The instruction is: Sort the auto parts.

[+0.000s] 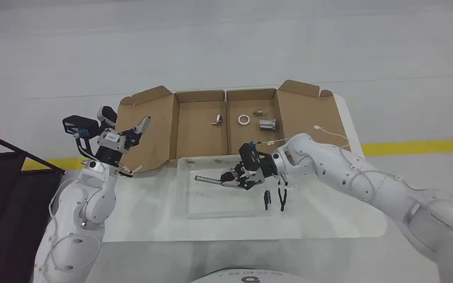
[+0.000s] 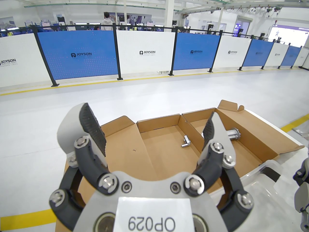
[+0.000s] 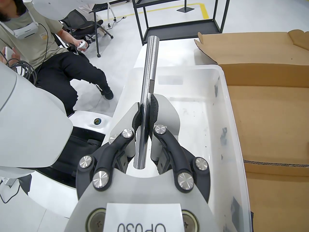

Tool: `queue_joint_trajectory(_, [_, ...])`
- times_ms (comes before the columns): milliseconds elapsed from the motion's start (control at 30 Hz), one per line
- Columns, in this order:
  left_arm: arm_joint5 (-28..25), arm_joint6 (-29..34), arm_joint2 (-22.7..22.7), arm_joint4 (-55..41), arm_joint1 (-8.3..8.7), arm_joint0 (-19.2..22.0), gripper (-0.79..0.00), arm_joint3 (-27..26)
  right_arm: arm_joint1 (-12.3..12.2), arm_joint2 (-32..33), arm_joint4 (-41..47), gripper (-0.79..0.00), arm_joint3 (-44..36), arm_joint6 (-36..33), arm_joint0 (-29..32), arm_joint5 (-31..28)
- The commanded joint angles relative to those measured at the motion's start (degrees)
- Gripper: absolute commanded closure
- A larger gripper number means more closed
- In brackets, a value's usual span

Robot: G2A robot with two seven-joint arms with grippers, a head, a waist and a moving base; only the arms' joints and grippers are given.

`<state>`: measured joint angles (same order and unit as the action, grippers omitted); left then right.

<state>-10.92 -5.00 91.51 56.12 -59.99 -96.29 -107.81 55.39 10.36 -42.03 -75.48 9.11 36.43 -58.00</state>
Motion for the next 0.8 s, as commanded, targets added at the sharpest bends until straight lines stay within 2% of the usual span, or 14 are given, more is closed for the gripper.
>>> queue_joint_trajectory(0, [0.0,0.0,0.0,0.0,0.00,0.0,-0.785,0.0,0.0,-0.1,0.1,0.000,0.0,0.0,0.0,0.0])
queue_joint_trajectory(367, [0.0,0.0,0.0,0.0,0.00,0.0,-0.785,0.0,0.1,-0.1,0.6,0.000,-0.3,-0.6,0.6,0.0])
queue_joint_trajectory(767, [0.0,0.0,0.0,0.0,0.00,0.0,-0.785,0.0,-0.8,-0.6,11.3,0.000,-3.0,-3.8,1.1,0.0])
